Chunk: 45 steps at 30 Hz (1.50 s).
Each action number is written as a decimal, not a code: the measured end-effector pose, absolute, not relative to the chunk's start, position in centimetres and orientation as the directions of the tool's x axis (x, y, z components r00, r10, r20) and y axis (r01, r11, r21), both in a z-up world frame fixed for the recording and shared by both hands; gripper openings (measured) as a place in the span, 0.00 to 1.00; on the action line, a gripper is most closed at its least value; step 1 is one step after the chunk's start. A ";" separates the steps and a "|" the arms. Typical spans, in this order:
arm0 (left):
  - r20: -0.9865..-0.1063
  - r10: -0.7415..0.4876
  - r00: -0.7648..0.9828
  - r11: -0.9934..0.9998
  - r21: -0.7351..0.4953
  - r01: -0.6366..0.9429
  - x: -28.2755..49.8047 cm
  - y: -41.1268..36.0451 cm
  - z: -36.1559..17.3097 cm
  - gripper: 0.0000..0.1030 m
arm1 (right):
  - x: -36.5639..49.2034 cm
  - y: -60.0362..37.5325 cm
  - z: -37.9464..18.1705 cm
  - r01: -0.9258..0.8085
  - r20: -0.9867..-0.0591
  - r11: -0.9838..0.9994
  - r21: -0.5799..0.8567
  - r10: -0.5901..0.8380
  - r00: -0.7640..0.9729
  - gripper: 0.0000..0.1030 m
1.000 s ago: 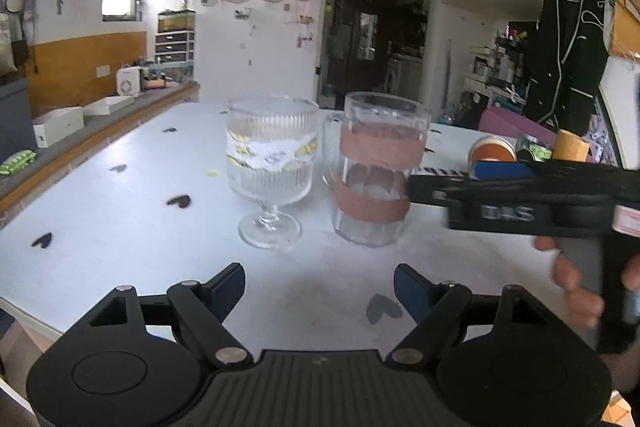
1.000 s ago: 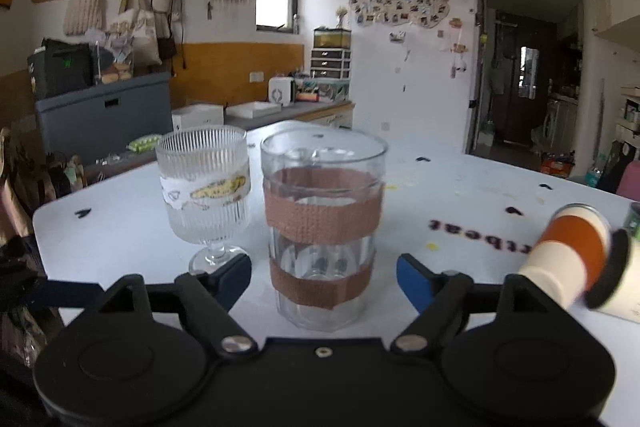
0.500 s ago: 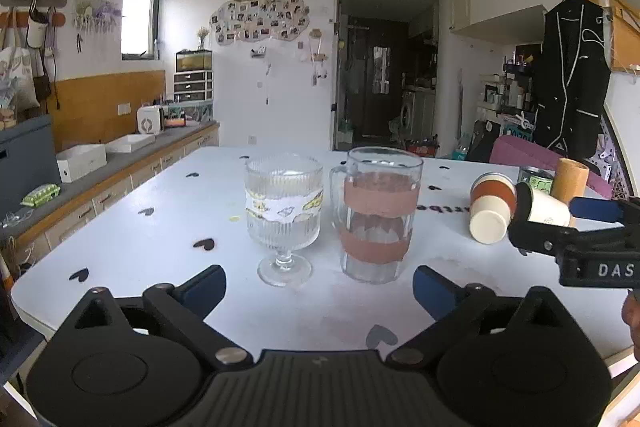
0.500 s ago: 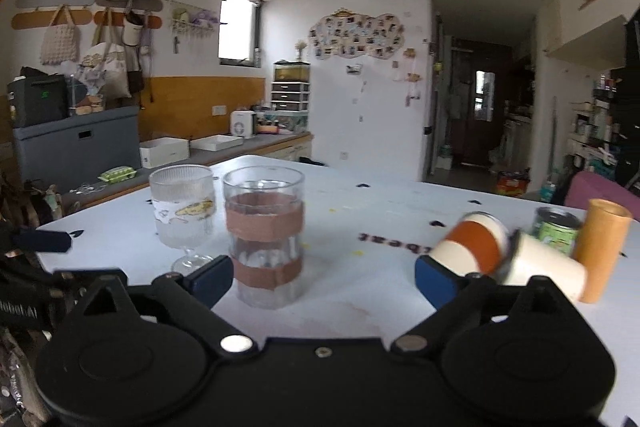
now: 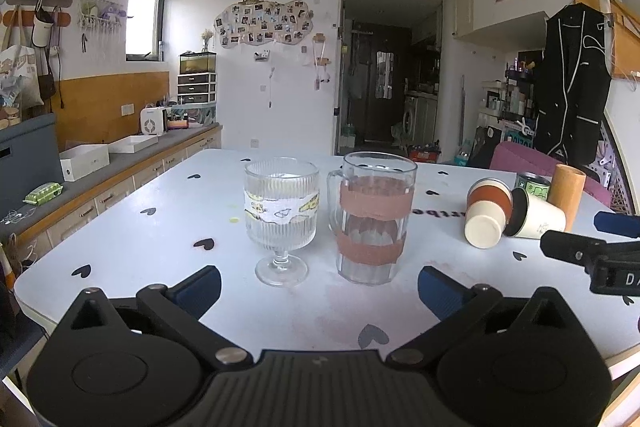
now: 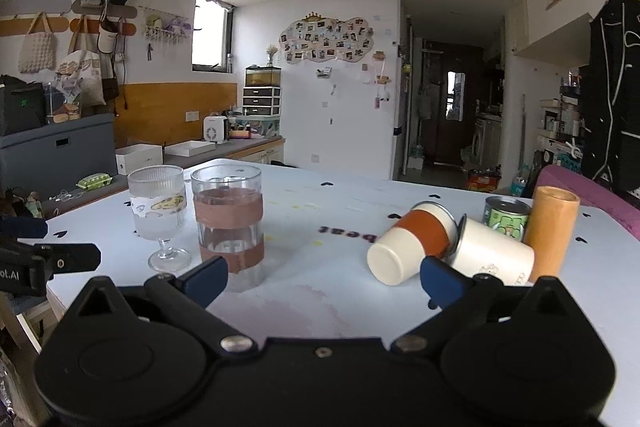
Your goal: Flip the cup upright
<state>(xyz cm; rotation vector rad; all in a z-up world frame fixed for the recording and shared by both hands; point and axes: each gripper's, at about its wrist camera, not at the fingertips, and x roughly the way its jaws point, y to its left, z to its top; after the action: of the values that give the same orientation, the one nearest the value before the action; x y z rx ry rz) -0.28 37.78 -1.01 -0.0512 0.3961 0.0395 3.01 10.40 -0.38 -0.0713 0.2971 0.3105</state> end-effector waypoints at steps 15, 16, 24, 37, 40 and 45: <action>-0.385 0.041 0.922 0.998 -0.036 -0.060 -0.3 37.7 -1.0 1.00 | 2.6 10.2 -0.3 -0.305 -0.291 0.952 -0.027 0.284 0.913 1.00; -0.385 0.042 0.922 0.998 -0.035 -0.061 -0.3 37.8 -1.0 1.00 | 2.6 10.2 -0.3 -0.305 -0.291 0.952 -0.027 0.284 0.913 1.00; -0.385 0.042 0.922 0.998 -0.035 -0.060 -0.3 37.8 -0.9 1.00 | 2.6 10.2 -0.3 -0.303 -0.292 0.953 -0.022 0.284 0.913 1.00; -0.385 0.043 0.922 0.998 -0.035 -0.062 -0.3 37.8 -0.9 1.00 | 2.6 10.2 -0.4 -0.303 -0.293 0.953 -0.019 0.285 0.913 1.00; -0.386 0.044 0.922 0.997 -0.034 -0.062 -0.3 37.8 -0.9 1.00 | 2.6 10.2 -0.4 -0.304 -0.293 0.953 -0.019 0.285 0.913 1.00; -0.385 0.044 0.922 0.998 -0.033 -0.062 -0.3 37.8 -0.9 1.00 | 2.6 10.1 -0.4 -0.305 -0.293 0.952 -0.019 0.286 0.912 1.00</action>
<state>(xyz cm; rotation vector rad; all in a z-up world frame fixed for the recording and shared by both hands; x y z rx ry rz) -0.29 37.80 -0.92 -0.0453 0.3946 0.0546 2.60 10.15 -0.43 -0.0649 0.2921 0.3047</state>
